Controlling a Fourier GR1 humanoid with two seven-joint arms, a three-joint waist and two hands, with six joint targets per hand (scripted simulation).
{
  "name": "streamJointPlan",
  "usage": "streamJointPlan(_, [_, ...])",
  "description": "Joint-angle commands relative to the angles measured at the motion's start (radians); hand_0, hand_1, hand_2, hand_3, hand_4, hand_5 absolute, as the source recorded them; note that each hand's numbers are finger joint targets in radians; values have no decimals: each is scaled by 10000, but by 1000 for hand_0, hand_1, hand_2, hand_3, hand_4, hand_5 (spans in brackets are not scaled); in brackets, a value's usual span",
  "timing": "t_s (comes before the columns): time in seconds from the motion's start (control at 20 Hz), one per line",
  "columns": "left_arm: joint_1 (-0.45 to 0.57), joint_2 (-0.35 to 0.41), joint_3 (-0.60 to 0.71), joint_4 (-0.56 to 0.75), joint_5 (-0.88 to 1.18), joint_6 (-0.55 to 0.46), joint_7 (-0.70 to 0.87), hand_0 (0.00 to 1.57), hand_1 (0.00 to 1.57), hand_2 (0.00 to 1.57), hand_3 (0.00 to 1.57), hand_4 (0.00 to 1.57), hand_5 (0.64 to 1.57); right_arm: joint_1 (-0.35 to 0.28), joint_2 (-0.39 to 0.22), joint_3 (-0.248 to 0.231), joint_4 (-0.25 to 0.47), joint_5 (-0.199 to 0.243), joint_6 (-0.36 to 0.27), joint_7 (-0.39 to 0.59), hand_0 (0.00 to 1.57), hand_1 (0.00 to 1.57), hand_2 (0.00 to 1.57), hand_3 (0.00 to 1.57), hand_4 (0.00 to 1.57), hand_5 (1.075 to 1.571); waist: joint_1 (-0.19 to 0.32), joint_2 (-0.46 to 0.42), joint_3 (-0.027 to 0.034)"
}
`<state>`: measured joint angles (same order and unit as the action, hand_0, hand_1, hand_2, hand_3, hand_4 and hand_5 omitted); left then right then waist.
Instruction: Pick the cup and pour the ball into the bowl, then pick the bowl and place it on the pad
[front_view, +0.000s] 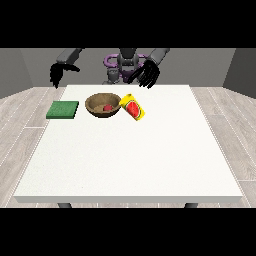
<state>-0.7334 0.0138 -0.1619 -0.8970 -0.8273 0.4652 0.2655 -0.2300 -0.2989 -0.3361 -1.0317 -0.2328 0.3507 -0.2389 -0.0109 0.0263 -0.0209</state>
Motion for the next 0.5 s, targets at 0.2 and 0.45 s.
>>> streamJointPlan(0.2, [2170,-135,511,-2302,5992,-870,-3381,0,0,0,0,0,1564,-693,1341,584,-464,711,-1845,43,0,0,0,0,201,1571,558,698,130])
streamJointPlan(0.45, [2690,-135,594,-2625,6745,-2238,-4893,0,0,0,0,0,1564,-1165,2132,484,13,981,-3246,-473,0,0,0,0,319,1570,1413,1292,202])
